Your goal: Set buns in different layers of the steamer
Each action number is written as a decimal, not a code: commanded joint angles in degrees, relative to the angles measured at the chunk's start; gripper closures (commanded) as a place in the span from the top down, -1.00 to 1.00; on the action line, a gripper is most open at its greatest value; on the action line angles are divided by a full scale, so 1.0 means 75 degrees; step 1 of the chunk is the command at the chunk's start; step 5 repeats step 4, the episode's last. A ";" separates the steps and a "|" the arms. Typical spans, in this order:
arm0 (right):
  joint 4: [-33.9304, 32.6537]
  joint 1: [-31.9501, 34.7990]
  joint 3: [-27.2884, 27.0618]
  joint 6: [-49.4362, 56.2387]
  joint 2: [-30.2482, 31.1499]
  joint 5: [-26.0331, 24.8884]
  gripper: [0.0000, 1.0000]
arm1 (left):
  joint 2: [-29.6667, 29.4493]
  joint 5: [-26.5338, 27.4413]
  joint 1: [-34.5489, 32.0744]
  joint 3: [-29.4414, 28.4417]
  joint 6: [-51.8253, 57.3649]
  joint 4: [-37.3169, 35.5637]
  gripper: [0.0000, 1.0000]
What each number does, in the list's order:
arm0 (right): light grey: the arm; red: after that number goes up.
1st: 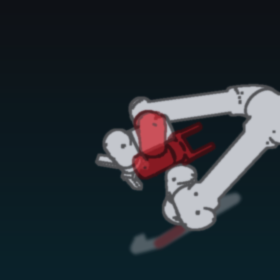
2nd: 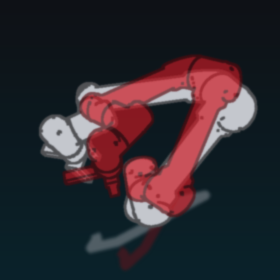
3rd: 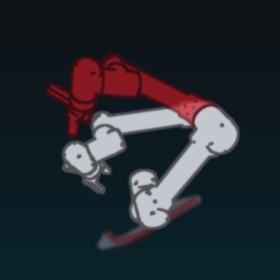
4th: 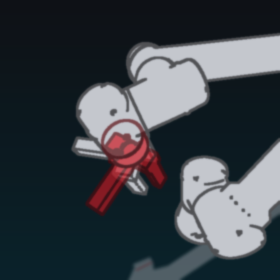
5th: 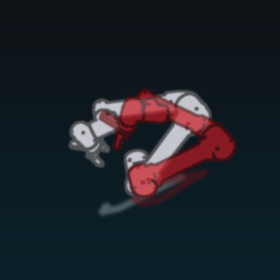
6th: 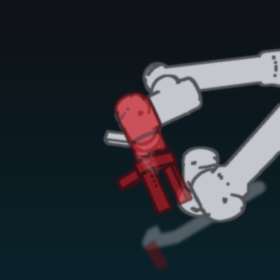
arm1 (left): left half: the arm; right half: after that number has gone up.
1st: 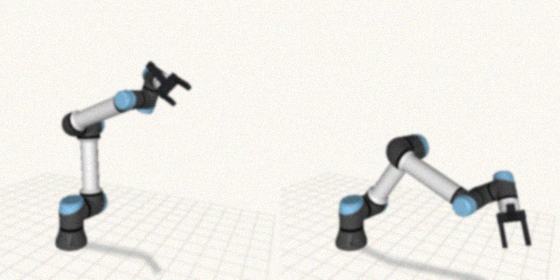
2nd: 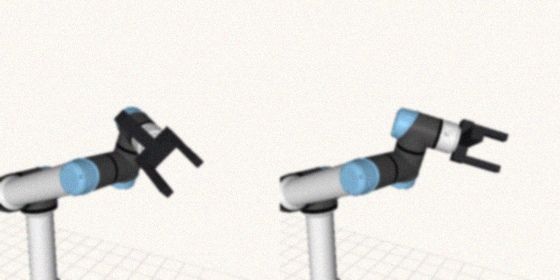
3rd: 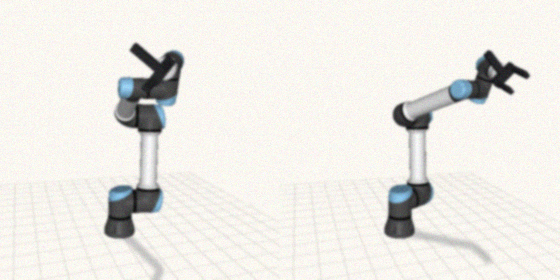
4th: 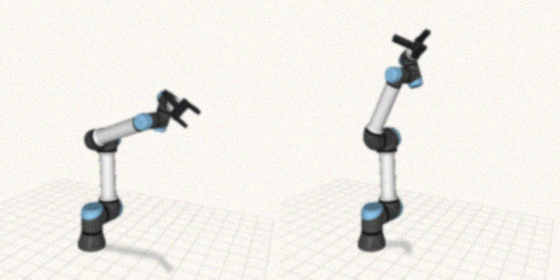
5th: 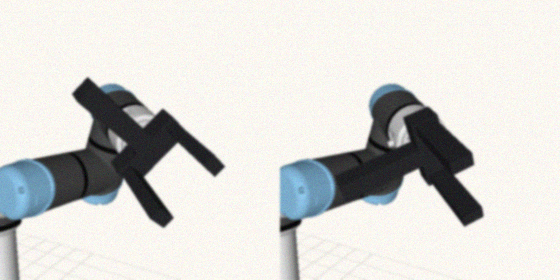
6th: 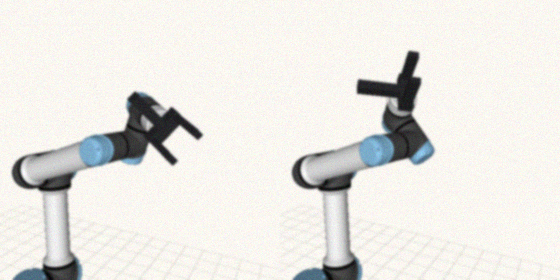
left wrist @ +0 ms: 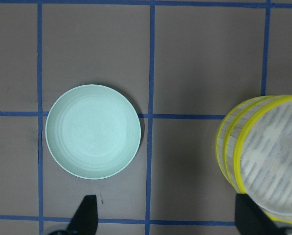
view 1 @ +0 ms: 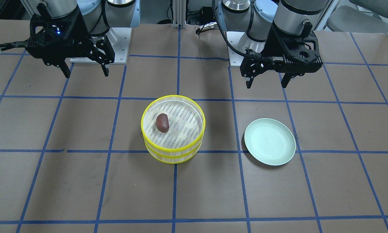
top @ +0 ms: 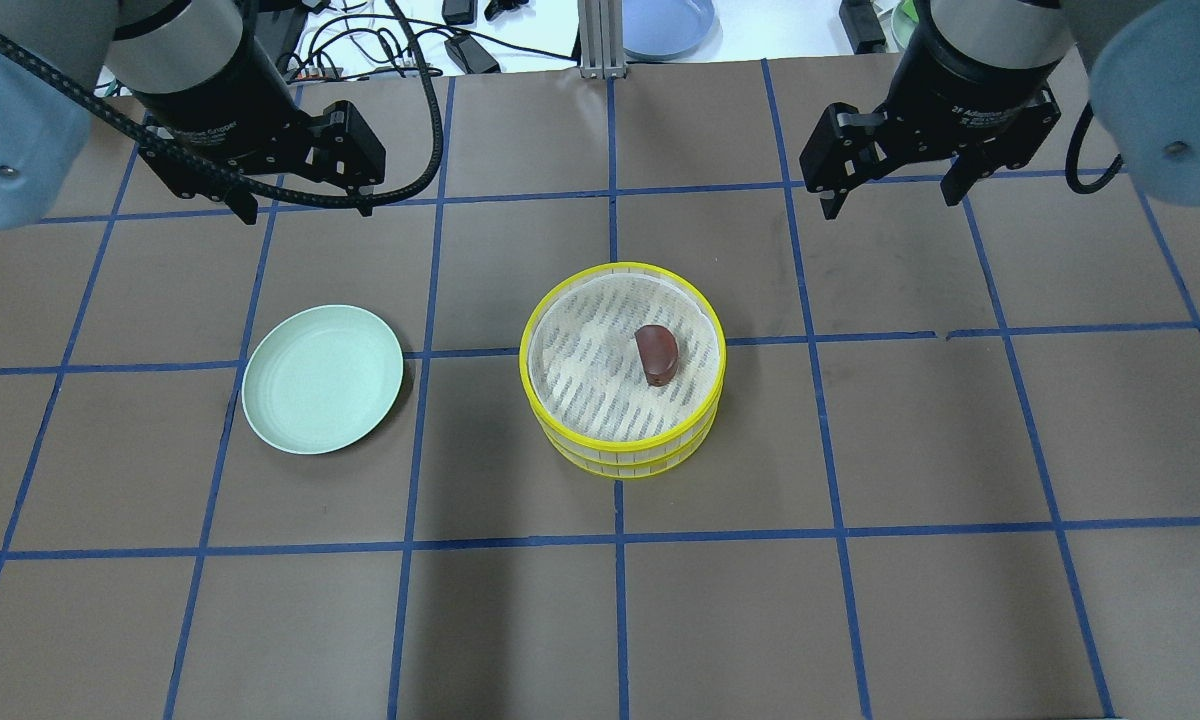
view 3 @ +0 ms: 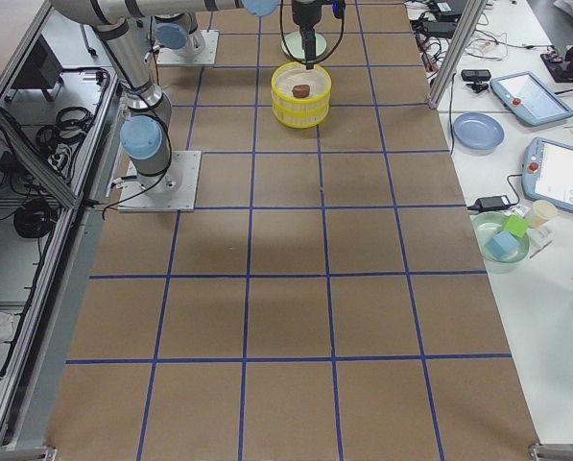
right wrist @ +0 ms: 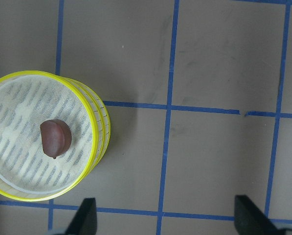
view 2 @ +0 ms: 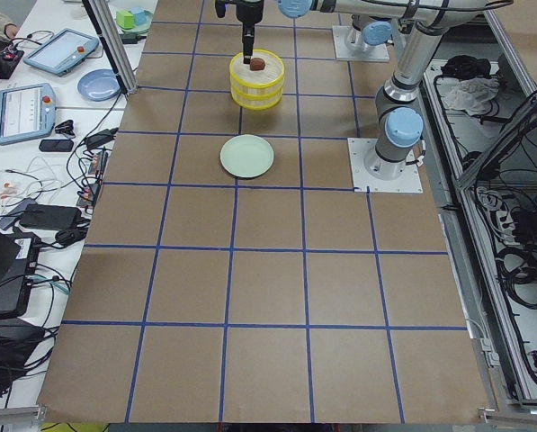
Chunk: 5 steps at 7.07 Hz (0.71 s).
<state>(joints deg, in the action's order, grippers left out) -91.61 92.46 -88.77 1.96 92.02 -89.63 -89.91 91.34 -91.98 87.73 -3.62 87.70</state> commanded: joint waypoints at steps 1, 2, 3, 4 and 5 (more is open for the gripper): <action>-0.0008 0.0000 -0.0023 -0.0004 0.0012 -0.0002 1.00 | 0.0046 0.0043 0.0042 0.0033 0.0212 0.0201 1.00; 0.0004 0.0000 -0.0035 -0.0004 0.0012 -0.0003 1.00 | 0.0047 0.0043 0.0111 0.0033 0.0537 0.0202 1.00; 0.0004 0.0000 -0.0035 -0.0015 0.0012 -0.0003 1.00 | 0.0047 0.0032 0.0344 0.0033 0.0924 0.0225 1.00; 0.0004 0.0000 -0.0035 -0.0015 0.0000 0.0009 1.00 | 0.0058 0.0009 0.0497 0.0033 0.1241 0.0272 1.00; 0.0004 0.0000 -0.0035 -0.0015 0.0000 0.0009 1.00 | 0.0058 0.0009 0.0497 0.0033 0.1241 0.0272 1.00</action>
